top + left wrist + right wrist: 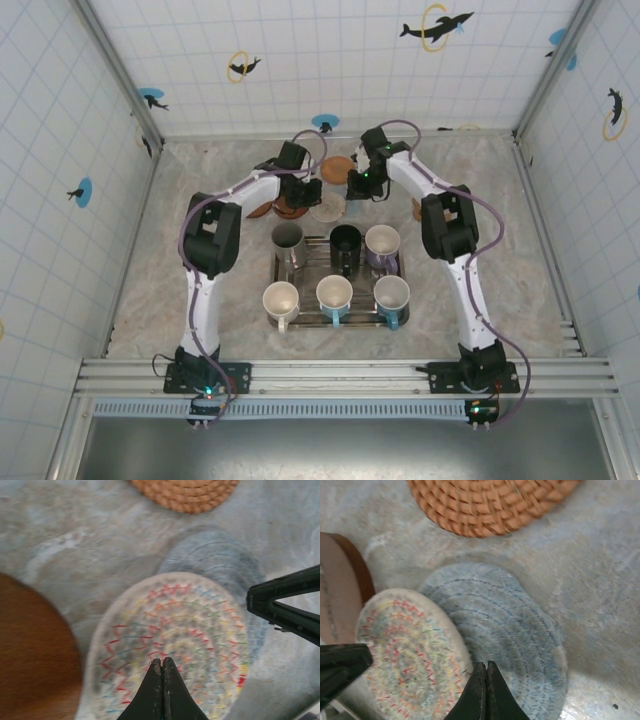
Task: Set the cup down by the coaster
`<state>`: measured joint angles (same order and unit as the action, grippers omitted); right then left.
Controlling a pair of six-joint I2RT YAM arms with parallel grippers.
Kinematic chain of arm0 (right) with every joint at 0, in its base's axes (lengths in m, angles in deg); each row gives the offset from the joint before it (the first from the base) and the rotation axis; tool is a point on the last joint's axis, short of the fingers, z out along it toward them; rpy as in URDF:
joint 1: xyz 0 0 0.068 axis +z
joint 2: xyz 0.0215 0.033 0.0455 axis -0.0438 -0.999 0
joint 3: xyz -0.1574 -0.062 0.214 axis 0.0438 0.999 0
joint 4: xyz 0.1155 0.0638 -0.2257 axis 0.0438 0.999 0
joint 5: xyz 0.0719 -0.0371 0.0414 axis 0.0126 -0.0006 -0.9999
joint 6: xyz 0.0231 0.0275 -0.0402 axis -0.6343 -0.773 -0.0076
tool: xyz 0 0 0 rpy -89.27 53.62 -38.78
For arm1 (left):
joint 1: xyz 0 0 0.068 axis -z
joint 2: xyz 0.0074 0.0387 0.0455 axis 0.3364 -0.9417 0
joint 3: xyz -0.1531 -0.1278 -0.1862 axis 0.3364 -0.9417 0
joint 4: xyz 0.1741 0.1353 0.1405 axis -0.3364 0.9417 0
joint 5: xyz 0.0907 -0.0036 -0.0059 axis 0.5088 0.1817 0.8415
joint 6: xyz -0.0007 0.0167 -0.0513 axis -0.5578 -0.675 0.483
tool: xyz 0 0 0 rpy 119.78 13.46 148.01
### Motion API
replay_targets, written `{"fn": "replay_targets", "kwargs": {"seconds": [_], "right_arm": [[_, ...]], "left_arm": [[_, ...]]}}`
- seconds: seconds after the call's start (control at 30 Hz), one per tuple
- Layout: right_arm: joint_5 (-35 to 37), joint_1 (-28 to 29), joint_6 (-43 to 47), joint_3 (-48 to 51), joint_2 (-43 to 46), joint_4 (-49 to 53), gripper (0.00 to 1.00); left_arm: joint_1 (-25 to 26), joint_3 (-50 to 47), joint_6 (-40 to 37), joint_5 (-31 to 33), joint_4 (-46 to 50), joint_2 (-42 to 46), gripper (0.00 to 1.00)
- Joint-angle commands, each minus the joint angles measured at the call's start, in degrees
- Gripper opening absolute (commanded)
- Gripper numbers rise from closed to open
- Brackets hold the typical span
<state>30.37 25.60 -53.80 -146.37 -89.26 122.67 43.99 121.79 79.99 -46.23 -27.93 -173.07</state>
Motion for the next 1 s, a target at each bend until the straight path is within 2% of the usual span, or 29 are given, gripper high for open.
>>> {"fn": "replay_targets", "kwargs": {"seconds": [0.0,0.33,0.97], "right_arm": [[-0.62,-0.28,-0.37,-1.57,-1.50,1.01,0.00],[0.52,-1.11,0.70,2.44,-0.40,1.21,0.00],[2.29,-4.99,1.87,9.51,3.35,0.06,0.00]], "left_arm": [[-0.51,-1.12,-0.53,0.39,1.24,0.95,0.00],[-0.58,-2.52,0.14,-3.12,-2.01,-0.52,0.00],[-0.61,-1.53,0.52,-2.00,-0.82,-3.08,0.00]]}}
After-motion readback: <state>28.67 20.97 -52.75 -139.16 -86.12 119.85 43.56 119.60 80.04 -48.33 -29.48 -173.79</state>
